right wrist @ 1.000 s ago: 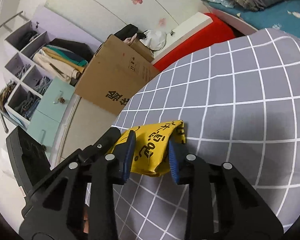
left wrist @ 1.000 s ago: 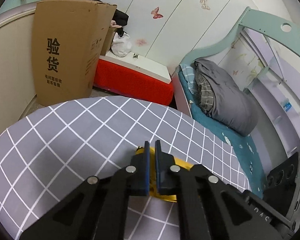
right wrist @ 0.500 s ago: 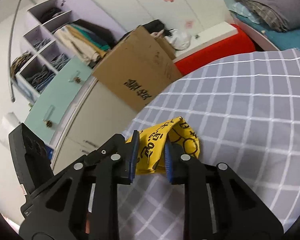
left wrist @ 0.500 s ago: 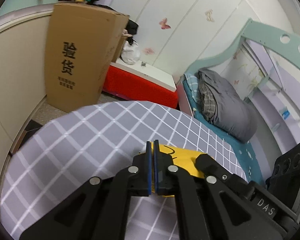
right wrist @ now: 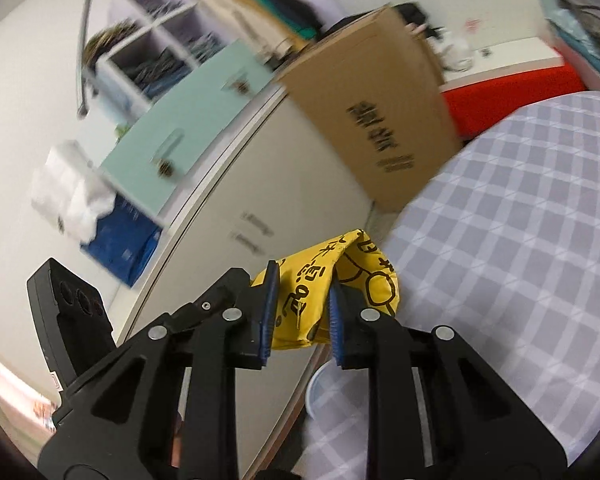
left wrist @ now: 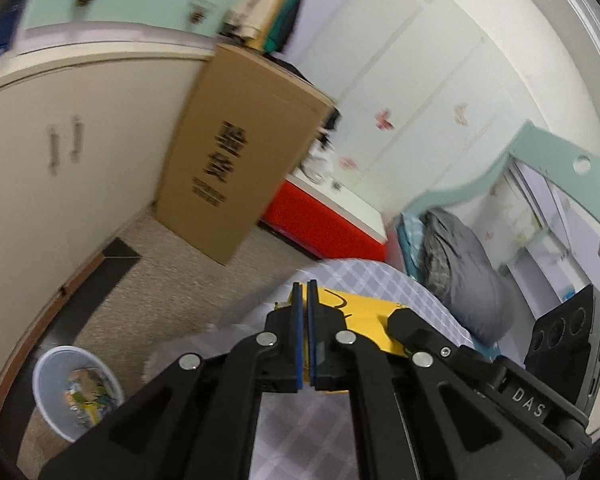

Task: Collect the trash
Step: 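Carry the gold wrapper and yellow bag down over the wastebasket, then open both tools over the wastebasket to drop wrapper and bag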

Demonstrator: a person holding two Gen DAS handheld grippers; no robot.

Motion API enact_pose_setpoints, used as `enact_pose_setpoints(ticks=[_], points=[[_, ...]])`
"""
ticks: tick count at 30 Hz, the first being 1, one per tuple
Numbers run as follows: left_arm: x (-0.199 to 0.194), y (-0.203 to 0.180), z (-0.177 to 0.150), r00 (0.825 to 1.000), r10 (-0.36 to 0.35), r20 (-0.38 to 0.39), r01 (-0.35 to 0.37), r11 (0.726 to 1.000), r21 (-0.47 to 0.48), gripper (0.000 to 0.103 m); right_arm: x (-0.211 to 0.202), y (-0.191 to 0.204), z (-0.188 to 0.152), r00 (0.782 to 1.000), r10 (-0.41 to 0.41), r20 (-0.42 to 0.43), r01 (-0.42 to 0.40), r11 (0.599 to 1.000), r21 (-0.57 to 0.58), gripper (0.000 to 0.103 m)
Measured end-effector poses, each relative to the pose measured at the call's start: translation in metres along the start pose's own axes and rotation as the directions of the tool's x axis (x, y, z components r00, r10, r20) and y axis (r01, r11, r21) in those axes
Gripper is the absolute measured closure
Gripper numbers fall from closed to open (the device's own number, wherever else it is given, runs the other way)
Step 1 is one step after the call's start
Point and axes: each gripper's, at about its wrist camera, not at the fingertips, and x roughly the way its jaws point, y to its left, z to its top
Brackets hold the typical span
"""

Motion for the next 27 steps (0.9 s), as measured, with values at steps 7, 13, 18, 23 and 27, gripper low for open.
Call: enact_pose_setpoints(ticks=[7, 13, 18, 23, 27], points=[[-0.055, 0.105, 0.004, 0.996, 0.085, 0.036, -0.081, 0.991, -0.108, 0.102, 0.086, 0.06, -0.053, 0.989, 0.04, -0.145, -0.047, 0.998, -0.042, 0.081], [-0.067, 0.207, -0.015, 0.988, 0.155, -0.013, -0.154, 0.96, -0.233, 0.102, 0.165, 0.081, -0.109, 0.958, 0.022, -0.286, -0.039, 0.998, -0.054, 0.082], [-0.052, 0.279, -0.049, 0.977, 0.186, -0.101, -0.209, 0.923, -0.324, 0.102, 0.227, 0.071, -0.156, 0.917, -0.022, -0.398, 0.005, 0.999, -0.044, 0.082], [-0.025, 0.33, -0.078, 0.962, 0.201, -0.184, -0.259, 0.883, -0.391, 0.102, 0.28, 0.05, -0.187, 0.867, -0.075, -0.493, 0.072, 0.997, -0.024, 0.082], [0.001, 0.373, -0.101, 0.934, 0.225, -0.277, -0.33, 0.837, -0.436, 0.099, 0.311, 0.026, -0.211, 0.825, -0.15, -0.544, 0.163, 0.986, -0.026, 0.044]])
